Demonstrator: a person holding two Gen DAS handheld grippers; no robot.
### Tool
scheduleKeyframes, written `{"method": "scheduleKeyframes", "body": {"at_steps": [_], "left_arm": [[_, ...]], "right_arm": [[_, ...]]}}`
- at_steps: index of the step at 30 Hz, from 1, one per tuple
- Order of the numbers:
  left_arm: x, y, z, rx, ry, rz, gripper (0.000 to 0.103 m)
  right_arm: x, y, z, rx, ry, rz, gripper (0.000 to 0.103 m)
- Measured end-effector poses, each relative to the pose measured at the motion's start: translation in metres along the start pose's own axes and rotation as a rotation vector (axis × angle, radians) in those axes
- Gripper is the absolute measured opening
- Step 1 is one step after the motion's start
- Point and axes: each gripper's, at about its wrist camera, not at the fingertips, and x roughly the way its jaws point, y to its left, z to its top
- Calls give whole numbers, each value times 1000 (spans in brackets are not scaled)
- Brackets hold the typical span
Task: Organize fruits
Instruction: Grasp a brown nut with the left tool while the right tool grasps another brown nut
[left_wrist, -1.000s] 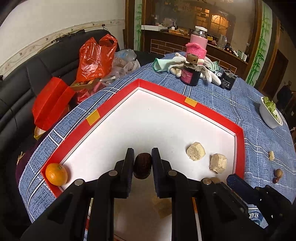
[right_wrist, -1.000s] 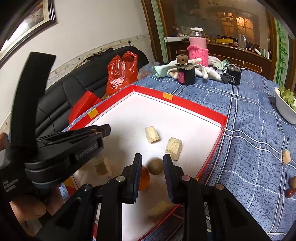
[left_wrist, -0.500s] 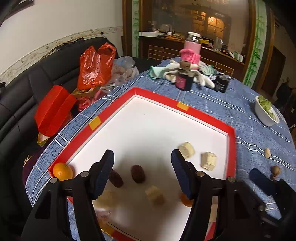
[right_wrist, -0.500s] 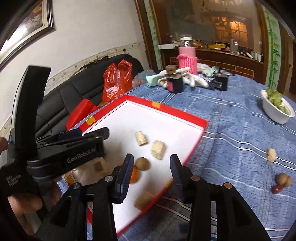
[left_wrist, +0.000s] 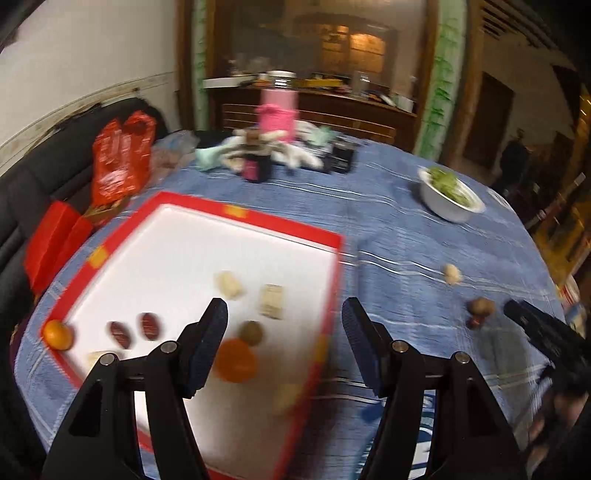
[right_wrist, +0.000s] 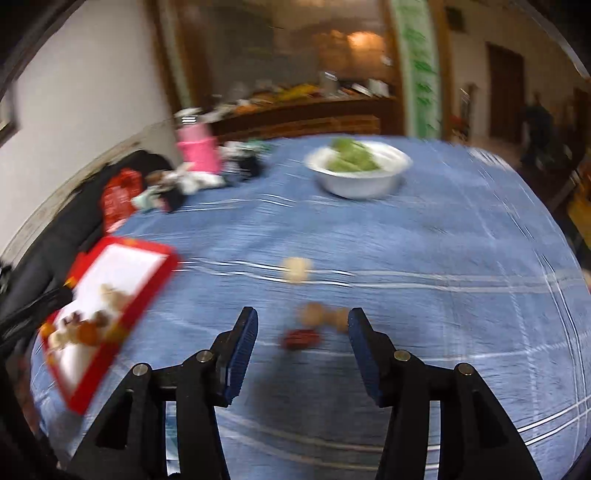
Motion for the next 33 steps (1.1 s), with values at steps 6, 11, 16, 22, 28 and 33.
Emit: {"method": "scheduleKeyframes", "body": {"at_steps": [6, 11, 16, 22, 28, 33], "left_arm": [[9, -35, -5, 68, 27, -41, 64], [19, -49, -5, 86, 52, -54, 64], [26, -69, -1, 116, 58, -69, 64], [39, -110, 4, 173, 76, -134, 63], [64, -161, 11, 185, 134, -217, 63], [84, -189, 7, 196, 147, -200, 63]], "right_arm": [[28, -26, 2, 6, 59, -27, 39], [45, -17, 1, -28, 90, -13, 39], [58, -14, 1, -48, 117, -16, 23], [56, -19, 1, -31, 112, 4, 23], [39, -39, 10, 23, 42, 11, 23], [24, -69, 19, 113, -17, 3, 23]]}}
